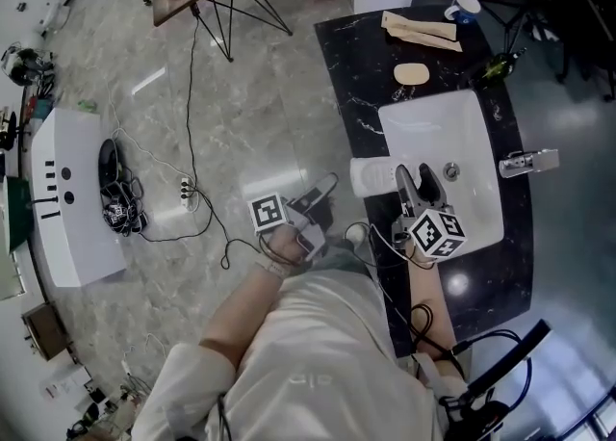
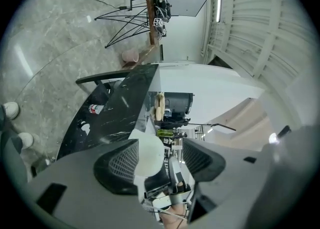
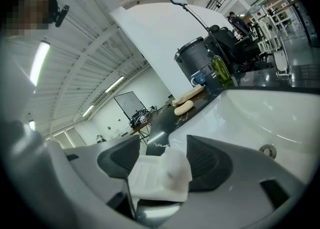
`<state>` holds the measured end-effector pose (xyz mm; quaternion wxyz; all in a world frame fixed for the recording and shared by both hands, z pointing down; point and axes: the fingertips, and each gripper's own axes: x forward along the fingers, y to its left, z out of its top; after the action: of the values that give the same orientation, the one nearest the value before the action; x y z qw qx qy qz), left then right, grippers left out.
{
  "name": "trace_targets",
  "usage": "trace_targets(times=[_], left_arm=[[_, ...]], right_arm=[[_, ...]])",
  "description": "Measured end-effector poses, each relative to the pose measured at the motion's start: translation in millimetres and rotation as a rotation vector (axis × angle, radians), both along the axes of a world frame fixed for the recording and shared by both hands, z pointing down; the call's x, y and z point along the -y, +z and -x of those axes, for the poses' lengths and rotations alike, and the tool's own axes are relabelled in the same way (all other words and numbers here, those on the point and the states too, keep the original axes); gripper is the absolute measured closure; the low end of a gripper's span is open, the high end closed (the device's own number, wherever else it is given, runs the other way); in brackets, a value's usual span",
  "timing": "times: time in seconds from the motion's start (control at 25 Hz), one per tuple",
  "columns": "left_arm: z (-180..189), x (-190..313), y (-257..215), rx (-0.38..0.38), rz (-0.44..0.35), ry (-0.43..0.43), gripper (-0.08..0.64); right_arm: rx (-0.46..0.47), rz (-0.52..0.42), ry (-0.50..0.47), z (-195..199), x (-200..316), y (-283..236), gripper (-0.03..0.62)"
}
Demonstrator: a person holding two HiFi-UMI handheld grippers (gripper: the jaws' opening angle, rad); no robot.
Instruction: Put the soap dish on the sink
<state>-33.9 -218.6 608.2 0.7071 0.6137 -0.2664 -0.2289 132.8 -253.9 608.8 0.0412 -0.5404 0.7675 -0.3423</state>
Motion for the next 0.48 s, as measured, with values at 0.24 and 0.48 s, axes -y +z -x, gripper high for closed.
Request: trace_targets(times=[0.24, 0.48], left_arm=[[3, 1, -55, -0.042, -0.100, 0.038, 0.297], [0, -12, -111, -0.121, -0.198, 0.092, 0.297]], right_arm=[[0.111, -0.107, 0.061, 9, -11, -59, 0.313], [0.188, -0.209, 0.107, 17, -38, -112, 0.313]])
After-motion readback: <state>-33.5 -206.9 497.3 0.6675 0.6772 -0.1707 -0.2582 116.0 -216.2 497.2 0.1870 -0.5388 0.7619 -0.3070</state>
